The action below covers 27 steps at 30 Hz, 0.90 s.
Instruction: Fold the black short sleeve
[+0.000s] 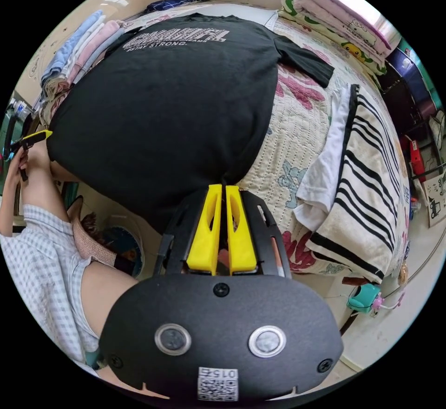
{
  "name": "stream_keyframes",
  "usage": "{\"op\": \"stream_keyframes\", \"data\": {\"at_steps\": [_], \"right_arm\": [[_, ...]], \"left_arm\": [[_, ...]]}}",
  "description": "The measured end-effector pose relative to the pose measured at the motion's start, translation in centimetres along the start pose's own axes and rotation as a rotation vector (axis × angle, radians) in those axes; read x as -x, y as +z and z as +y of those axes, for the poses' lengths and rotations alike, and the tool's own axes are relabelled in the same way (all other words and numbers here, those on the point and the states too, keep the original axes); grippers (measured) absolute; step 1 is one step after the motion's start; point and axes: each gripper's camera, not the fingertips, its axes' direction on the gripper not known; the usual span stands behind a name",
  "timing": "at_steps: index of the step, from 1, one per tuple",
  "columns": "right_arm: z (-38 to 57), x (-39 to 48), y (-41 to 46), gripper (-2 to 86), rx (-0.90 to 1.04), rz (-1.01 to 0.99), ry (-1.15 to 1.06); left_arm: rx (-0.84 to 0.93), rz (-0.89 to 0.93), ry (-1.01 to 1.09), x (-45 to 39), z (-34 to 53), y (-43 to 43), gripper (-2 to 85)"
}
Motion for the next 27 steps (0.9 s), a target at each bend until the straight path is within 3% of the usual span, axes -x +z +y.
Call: {"op": "stream_keyframes", "data": {"at_steps": [5,9,14,16,22,27], "right_arm": [[2.8,-4.7,-3.5,-0.6,-0.117,-0.251,0.033],[6.0,-8.3,-9.7,-0.7,-0.447,-0.427,0.063],[4.7,-7.3,-14.3,-0.7,-0.529,-0.43,-0.139],[4.8,-9.0,-15.1,-0.7,-0.523,-0.524,-0.111],[3.0,-11.8,-15.6,-0.4,-0.331,-0.485,0.062],[1.2,-13.4,-15.6,-0.2,-0.169,-0.447,0.144]], "left_arm": [[-0.042,-0.034,-0.032,0.0,0.3,-2.4,-0.5],[-0.119,-0.104,-0.013,-1.3,-0.2,-4.5,-0.8],[-0.21,-0.083,0.045,-5.2,-4.0,-4.9,-0.8],[-0.214,-0.045,0.114,-8.1,-6.4,-3.9,-0.8],[-0.111,0.008,0.294,-15.1,-10.0,2.4,-0.8],[-0.019,0.052,0.312,-17.0,-10.2,8.1,-0.7]]}}
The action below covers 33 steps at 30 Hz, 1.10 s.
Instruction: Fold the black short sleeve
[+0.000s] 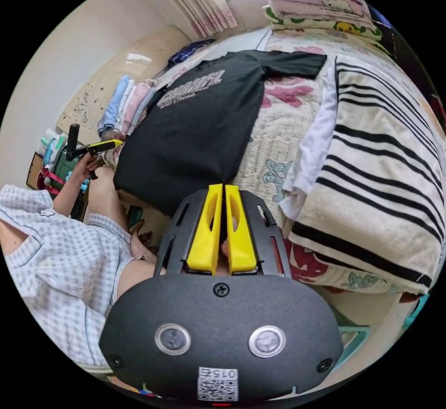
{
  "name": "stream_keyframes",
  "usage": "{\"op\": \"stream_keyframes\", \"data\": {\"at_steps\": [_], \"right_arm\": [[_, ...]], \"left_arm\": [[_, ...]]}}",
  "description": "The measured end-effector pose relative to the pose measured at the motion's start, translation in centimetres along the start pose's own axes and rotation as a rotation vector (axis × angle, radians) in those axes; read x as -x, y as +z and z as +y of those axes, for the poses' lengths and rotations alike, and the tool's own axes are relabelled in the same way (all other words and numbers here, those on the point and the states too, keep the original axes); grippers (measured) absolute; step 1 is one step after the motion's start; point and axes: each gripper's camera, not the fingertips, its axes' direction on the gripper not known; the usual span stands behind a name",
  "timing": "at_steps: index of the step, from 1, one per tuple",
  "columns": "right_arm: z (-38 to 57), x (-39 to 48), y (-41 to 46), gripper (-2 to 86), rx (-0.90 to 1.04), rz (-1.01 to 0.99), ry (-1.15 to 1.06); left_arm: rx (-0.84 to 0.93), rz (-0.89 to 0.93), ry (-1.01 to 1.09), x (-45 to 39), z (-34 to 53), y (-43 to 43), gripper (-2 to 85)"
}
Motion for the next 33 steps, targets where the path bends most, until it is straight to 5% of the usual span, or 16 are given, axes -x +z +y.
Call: {"op": "stream_keyframes", "data": {"at_steps": [8,15,25,29,33], "right_arm": [[-2.2,-2.2,-5.5,1.5,-0.178,-0.164,0.023],[-11.8,-2.6,-11.0,8.9,-0.594,-0.127,0.172],[-36.3,-11.4,-3.1,10.8,-0.594,0.004,0.582],[-41.6,-14.0,0.1,9.8,-0.554,0.228,0.586],[-43.0,-16.6,1.8,4.6,-0.565,0.138,0.604]], "left_arm": [[0.053,-0.182,0.062,-1.2,0.3,5.4,2.7],[0.072,-0.179,0.06,-0.5,-0.9,8.4,4.9],[0.478,-0.075,0.233,0.8,-10.8,13.8,6.3],[0.318,-0.019,0.307,-1.0,-18.7,12.7,7.0],[0.149,0.127,0.382,-5.7,-30.3,15.3,6.8]]}}
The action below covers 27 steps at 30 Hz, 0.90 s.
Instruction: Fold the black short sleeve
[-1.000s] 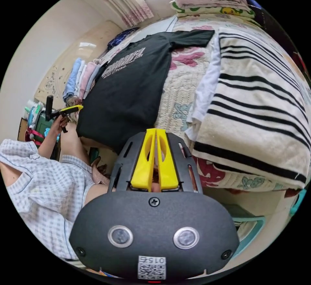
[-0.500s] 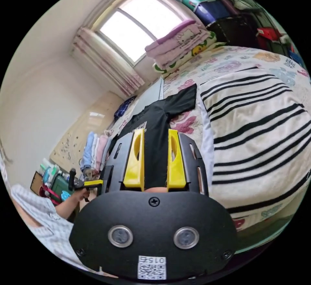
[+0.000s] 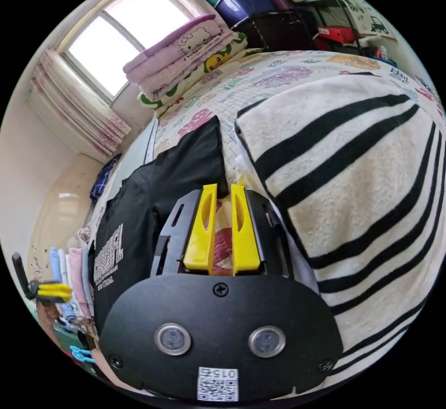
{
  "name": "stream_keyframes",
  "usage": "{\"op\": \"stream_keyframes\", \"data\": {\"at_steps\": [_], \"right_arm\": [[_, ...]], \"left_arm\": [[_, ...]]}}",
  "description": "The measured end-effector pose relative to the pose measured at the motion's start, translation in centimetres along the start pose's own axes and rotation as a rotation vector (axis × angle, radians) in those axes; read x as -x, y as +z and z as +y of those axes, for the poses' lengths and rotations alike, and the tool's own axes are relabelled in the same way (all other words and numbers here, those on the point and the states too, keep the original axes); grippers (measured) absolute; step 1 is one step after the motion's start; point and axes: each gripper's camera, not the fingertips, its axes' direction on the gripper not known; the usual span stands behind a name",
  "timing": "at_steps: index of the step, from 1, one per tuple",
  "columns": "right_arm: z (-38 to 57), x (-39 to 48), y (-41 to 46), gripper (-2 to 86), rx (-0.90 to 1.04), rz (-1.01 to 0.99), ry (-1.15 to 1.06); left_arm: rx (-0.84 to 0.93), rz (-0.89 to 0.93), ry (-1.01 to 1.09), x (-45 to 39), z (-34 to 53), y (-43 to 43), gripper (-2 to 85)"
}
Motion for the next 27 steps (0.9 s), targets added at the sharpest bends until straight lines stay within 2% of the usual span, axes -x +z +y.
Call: {"op": "stream_keyframes", "data": {"at_steps": [2,6,10,13,19,21,25,27], "right_arm": [[-0.4,-0.9,0.5,3.0,-0.002,-0.052,0.035],[-0.8,1.2,2.1,1.3,-0.004,0.042,-0.025],[-1.0,1.3,3.4,0.7,0.014,0.009,-0.048],[-0.8,2.0,4.1,0.6,0.014,0.035,-0.088],[-0.2,2.5,5.5,0.6,0.024,0.073,-0.139],[0.0,2.2,5.6,0.6,0.027,0.066,-0.143],[0.5,1.8,5.7,0.5,0.044,0.044,-0.184],[0.7,1.3,5.6,0.4,0.048,0.031,-0.187]], "left_arm": [[-0.04,0.085,0.02,-0.1,-6.3,2.4,6.7],[-0.103,0.116,-0.048,-1.4,-20.6,10.5,7.8],[-0.132,0.014,-0.212,-2.8,-28.6,18.2,13.1],[-0.182,0.045,-0.183,-3.7,-30.7,21.6,13.3],[-0.137,0.035,-0.225,-1.9,-32.3,27.8,11.1],[-0.139,-0.064,-0.222,-1.7,-32.0,28.4,6.5],[-0.156,-0.005,-0.205,0.1,-30.4,27.8,2.8],[-0.238,0.029,-0.194,1.1,-28.3,25.5,2.0]]}}
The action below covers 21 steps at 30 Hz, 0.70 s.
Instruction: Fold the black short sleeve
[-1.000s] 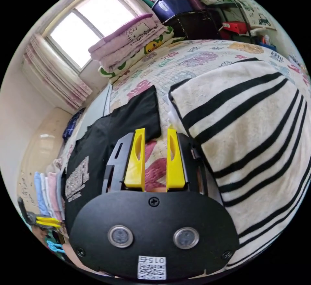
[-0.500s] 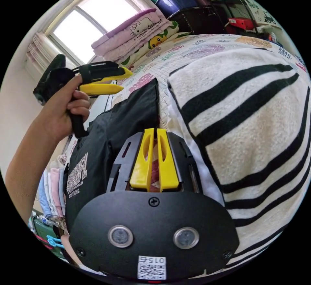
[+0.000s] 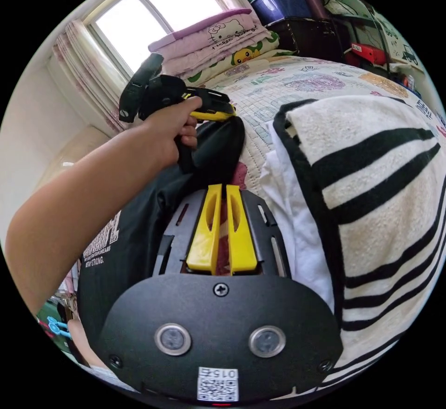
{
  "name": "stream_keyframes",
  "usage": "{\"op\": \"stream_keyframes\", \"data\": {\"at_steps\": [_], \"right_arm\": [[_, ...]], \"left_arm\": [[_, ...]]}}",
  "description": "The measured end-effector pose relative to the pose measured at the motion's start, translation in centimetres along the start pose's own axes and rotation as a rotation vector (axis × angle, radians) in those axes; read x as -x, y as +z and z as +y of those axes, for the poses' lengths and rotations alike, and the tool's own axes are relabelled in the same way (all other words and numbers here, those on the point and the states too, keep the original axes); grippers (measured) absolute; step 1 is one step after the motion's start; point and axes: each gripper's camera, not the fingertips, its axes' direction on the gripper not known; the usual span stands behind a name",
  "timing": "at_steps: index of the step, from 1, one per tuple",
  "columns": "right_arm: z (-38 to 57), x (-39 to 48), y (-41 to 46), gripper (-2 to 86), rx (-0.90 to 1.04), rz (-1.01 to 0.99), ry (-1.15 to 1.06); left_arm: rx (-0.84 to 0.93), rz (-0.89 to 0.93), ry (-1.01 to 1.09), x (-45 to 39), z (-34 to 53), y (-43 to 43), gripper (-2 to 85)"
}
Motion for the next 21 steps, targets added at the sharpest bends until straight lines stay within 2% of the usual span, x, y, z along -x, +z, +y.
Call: {"op": "stream_keyframes", "data": {"at_steps": [4,8,9,12,15,18,21], "right_arm": [[0.7,-1.6,-1.1,0.1,-0.003,-0.089,-0.007],[1.5,-0.4,-4.5,0.0,-0.032,-0.218,-0.08],[2.1,1.6,-6.0,-0.1,-0.028,-0.255,-0.16],[4.6,7.6,-8.6,-0.5,0.018,-0.15,-0.387],[7.2,9.9,-9.2,-0.8,0.096,-0.178,-0.495],[7.7,8.7,-8.1,-0.7,0.227,-0.255,-0.473],[5.9,4.7,-7.1,-0.2,0.285,-0.332,-0.308]], "left_arm": [[-0.134,0.052,-0.021,4.7,4.8,-9.0,1.2],[-0.178,0.05,-0.05,10.0,9.7,-17.4,1.1],[-0.178,0.026,-0.048,11.5,11.7,-19.7,1.1],[-0.17,-0.04,-0.035,14.9,17.7,-23.6,1.2],[-0.128,-0.081,-0.052,17.6,23.6,-25.4,1.7],[-0.052,-0.096,-0.084,19.9,27.7,-25.7,3.3],[0.013,-0.151,-0.104,21.6,29.2,-26.1,6.1]]}}
